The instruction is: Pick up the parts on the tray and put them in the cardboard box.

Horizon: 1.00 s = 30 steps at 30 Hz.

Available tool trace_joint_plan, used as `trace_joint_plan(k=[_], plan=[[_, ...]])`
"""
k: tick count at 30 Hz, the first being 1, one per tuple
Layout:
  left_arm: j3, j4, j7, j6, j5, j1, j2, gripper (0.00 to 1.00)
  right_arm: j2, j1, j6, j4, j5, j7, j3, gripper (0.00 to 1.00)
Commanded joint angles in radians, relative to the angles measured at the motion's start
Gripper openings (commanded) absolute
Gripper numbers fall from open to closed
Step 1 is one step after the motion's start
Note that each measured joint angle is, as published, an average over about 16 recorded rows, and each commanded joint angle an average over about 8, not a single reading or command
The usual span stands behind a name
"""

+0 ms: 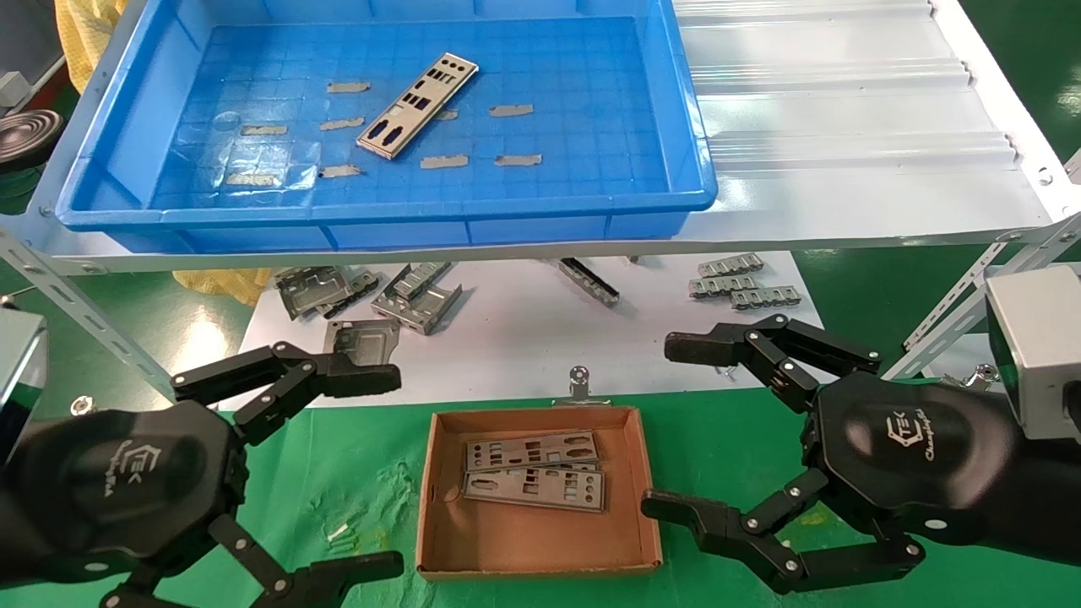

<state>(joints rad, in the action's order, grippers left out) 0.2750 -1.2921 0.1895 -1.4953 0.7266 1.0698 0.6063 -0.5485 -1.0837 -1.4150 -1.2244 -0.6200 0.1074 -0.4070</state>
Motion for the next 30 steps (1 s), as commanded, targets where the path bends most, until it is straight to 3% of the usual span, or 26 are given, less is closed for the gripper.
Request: trace_joint_plan(k=[1, 30], plan=[[0.001, 0.003, -0.001, 0.0, 0.001, 0.001, 0.002, 1.0, 0.0, 0.0, 0.0, 0.0, 0.0, 0.0, 0.0, 1.0], [0.006, 0.012, -0.005, 0.0, 0.005, 0.006, 0.007, 1.0, 0.0, 0.0, 0.0, 0.0, 0.0, 0.0, 0.0, 1.0]])
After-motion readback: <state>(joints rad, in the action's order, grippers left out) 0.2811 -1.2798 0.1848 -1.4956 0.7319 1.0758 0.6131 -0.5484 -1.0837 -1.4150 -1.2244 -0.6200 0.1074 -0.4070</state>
